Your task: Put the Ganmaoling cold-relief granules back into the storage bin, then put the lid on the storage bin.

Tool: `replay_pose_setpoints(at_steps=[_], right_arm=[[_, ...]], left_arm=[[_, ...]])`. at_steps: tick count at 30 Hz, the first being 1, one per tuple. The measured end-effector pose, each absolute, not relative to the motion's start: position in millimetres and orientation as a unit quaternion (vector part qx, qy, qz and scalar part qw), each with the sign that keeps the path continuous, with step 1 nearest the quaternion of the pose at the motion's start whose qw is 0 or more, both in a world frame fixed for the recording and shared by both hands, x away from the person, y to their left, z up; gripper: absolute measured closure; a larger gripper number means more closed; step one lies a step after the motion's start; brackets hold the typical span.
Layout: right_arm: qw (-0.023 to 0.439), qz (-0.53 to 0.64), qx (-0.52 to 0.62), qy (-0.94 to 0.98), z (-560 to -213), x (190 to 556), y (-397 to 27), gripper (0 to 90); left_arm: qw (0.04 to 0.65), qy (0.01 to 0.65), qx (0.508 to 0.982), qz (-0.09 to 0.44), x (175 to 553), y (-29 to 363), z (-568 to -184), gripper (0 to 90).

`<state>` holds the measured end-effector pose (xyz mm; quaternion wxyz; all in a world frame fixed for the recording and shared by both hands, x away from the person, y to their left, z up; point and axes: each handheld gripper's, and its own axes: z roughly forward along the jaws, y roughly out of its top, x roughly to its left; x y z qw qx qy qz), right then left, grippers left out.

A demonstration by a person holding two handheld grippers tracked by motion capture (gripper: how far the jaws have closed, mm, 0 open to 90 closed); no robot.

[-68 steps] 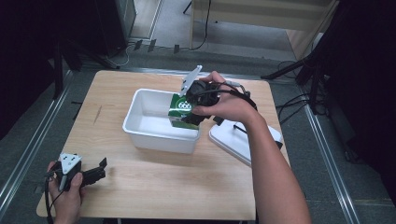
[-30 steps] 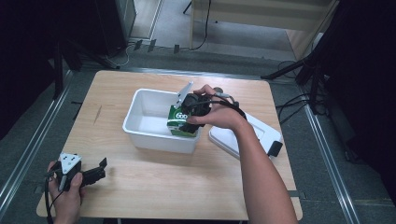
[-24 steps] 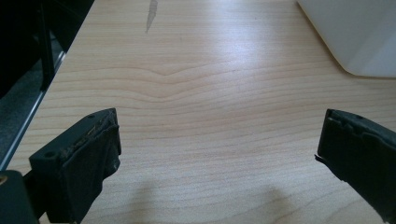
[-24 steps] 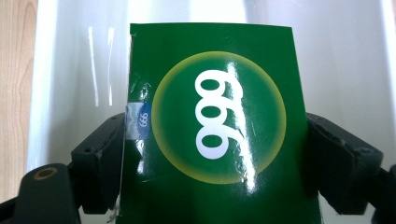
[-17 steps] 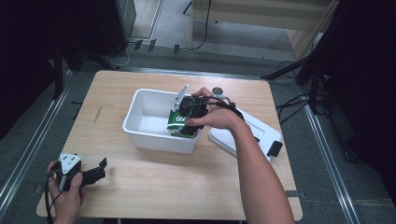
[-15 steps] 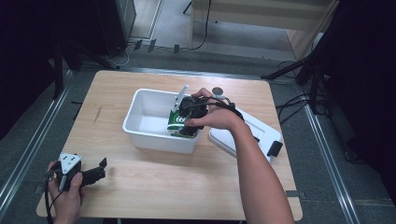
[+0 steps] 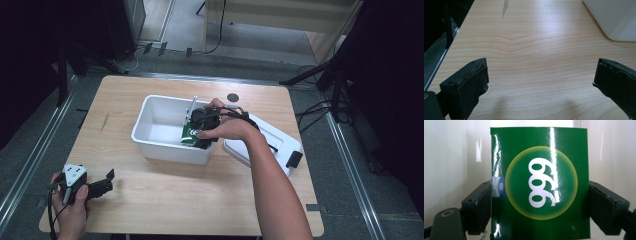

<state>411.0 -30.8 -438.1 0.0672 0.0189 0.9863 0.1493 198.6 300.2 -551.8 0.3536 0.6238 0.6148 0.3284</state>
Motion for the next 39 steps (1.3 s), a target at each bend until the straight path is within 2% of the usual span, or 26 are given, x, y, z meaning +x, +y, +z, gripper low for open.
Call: replay_pose_setpoints(at_steps=[12, 19, 39], right_arm=[[0.087, 0.200, 0.055, 0.974, -412, 409, -40, 12.3], [0.082, 0.228, 0.078, 0.967, -397, 405, -53, 10.4], [0.113, 0.258, 0.117, 0.952, -366, 394, -111, 6.1]], left_arm=[[0.353, 0.615, 0.624, 0.328, 199, 300, -552, 0.3], [0.353, 0.615, 0.624, 0.327, 199, 300, -552, 0.3], [0.349, 0.616, 0.624, 0.330, 200, 299, -552, 0.3]])
